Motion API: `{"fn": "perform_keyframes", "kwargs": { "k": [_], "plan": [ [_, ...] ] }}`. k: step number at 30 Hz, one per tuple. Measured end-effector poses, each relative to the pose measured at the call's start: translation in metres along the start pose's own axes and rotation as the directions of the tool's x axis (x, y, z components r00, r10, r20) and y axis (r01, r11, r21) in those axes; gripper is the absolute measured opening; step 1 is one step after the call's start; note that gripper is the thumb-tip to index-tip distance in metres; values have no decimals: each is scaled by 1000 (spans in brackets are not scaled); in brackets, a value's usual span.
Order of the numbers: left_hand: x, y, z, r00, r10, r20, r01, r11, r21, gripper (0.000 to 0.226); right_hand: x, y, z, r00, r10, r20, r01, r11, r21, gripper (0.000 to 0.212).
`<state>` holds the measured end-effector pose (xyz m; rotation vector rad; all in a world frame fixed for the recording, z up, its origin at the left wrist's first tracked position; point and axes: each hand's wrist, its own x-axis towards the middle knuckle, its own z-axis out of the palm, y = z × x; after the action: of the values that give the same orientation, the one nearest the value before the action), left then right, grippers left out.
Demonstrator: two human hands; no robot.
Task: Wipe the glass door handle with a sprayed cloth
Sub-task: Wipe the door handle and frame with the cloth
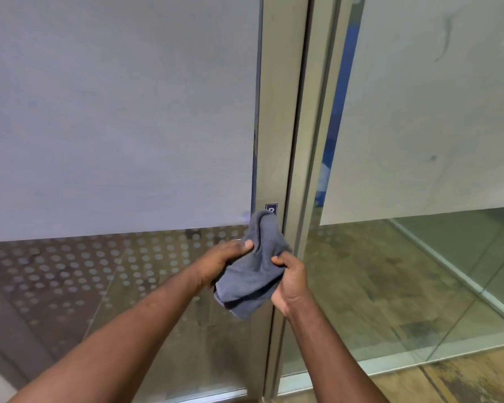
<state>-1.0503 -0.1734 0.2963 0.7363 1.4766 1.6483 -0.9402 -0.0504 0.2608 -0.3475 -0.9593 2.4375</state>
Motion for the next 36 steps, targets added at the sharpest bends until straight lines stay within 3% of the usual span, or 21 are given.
{"fn": "perform_keyframes", "kwargs": {
  "k": [2,6,9,11,15,17,19,22,26,28,32,36],
  "plan": [
    [-12,3,8,999,-15,41,19,996,-90,37,-8,-17,2,999,8,38,-6,999,-41,41],
    [-31,14,23,998,40,-57,-47,992,-115,45,-24,-48,4,1000,3,-10,-4,992,-126,47],
    [-43,22,34,987,73,-144,-92,986,-136,50,-40,-68,10,987,-136,-85,109,958,-266,33],
    [-52,30,44,969,116,-218,-145,982,-122,44,-57,-79,18,961,-254,-109,184,883,-432,31],
    [-72,50,65,905,226,-361,-276,957,-94,31,-82,-84,26,951,-306,45,264,728,-633,95],
    [-85,59,70,870,286,-402,-322,947,-22,34,-96,-83,32,946,-297,131,303,660,-688,109],
    [-96,63,71,837,359,-414,-348,932,104,49,-112,-86,41,935,-301,188,337,586,-737,106],
    [-122,68,69,822,442,-359,-372,894,249,82,-141,-91,58,916,-372,152,347,541,-766,80],
    [-158,73,70,887,433,-162,-390,888,242,59,-179,-92,70,906,-412,98,341,570,-748,77],
    [-173,74,73,897,439,-58,-403,863,305,63,-198,-93,72,903,-413,118,346,538,-768,87],
    [-191,78,87,904,424,46,-395,789,470,79,-231,-98,70,886,-437,154,341,389,-856,101],
    [-202,78,115,863,499,79,-411,604,682,73,-257,-110,56,842,-514,164,299,191,-935,87]
  ]
}}
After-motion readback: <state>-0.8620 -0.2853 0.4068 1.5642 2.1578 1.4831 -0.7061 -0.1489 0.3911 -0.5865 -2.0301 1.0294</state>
